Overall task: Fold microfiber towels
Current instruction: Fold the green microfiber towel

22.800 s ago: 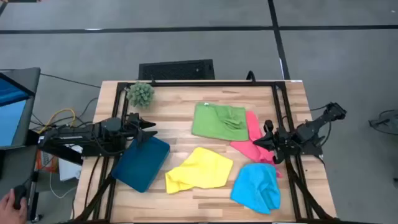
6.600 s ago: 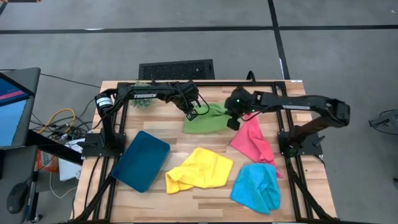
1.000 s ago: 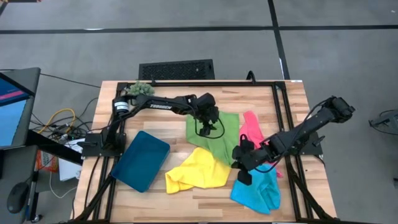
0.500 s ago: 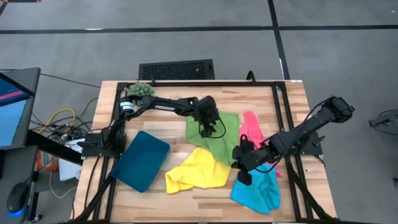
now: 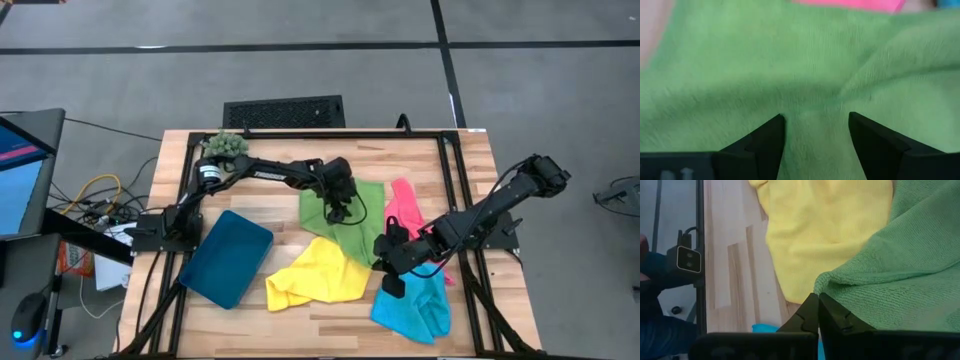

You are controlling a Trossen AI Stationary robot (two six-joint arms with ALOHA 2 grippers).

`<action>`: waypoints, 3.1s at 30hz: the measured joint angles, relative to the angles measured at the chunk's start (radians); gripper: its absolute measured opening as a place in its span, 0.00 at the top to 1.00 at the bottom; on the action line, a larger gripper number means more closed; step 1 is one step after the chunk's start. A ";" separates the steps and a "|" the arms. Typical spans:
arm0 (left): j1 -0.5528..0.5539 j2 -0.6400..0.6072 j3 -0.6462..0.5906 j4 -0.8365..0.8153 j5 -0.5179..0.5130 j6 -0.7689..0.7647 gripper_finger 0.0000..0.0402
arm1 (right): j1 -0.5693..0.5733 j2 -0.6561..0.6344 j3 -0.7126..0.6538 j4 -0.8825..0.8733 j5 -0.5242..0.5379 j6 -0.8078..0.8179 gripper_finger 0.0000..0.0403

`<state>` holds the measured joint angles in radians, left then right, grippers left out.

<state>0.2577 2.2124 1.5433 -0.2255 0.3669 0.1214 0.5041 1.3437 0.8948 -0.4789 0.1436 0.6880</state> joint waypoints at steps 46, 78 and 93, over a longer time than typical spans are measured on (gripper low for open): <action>0.005 -0.319 0.224 -0.591 -0.338 -0.041 1.00 | -0.123 -0.179 0.000 -0.020 0.161 0.011 0.96; 0.361 -0.669 0.190 -0.417 -0.682 0.089 1.00 | -1.058 -0.248 0.257 0.240 0.123 -0.664 0.97; 0.469 -0.669 0.192 -0.297 -0.651 0.261 1.00 | -1.184 -0.097 0.466 0.208 0.107 -0.872 0.97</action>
<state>0.7263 1.5432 1.7353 -0.5229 -0.2841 0.3820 -0.6797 1.2469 1.3609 -0.2714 0.2508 -0.1835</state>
